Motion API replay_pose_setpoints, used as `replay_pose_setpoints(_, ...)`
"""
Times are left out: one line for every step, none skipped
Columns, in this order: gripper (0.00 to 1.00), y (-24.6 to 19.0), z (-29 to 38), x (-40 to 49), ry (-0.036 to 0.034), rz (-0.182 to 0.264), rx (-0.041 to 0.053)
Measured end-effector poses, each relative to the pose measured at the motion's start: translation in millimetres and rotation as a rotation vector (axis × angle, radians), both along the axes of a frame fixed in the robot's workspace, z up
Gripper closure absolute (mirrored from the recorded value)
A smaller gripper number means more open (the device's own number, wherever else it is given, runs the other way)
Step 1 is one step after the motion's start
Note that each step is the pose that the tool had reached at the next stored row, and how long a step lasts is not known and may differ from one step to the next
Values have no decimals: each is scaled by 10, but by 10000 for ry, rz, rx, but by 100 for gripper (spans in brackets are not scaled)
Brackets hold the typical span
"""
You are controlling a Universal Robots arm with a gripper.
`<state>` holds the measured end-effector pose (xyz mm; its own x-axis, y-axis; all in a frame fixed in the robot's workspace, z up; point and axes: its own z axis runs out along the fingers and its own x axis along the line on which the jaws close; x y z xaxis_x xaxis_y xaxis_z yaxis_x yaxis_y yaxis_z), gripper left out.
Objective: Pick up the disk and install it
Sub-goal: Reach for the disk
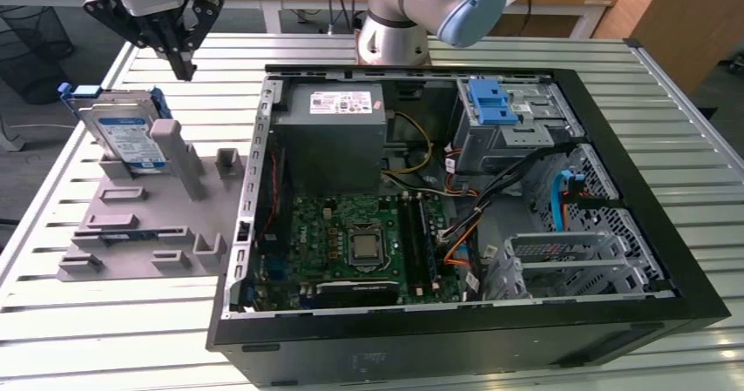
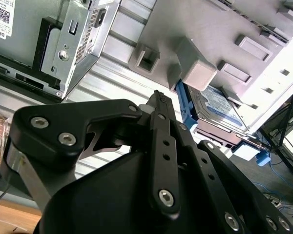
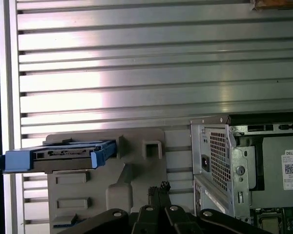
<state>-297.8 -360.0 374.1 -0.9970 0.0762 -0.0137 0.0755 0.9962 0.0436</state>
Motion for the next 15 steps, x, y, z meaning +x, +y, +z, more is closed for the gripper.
replay_pose_setpoints(89,0,0,0,0,0,0)
replay_pose_setpoints(89,0,0,0,0,0,0)
replay_pose_setpoints(89,0,0,0,0,0,0)
replay_pose_setpoints(89,0,0,-1,0,0,0)
replay_pose_setpoints(89,0,0,-2,0,-1,0)
replay_pose_setpoints(89,0,0,-4,0,-1,0)
replay_pose_setpoints(89,0,0,-8,0,-1,0)
replay_pose_setpoints(89,0,0,-12,0,-1,0)
replay_pose_setpoints(89,0,0,-16,1,-1,-1)
replay_pose_setpoints(89,0,0,-22,0,0,0)
replay_pose_setpoints(89,1,0,-29,1,-1,0)
replay_pose_setpoints(89,1,0,-35,1,-1,0)
replay_pose_setpoints(89,2,0,-41,0,-1,0)
replay_pose_setpoints(89,3,0,-47,0,0,0)
replay_pose_setpoints(89,4,0,-53,0,0,0)
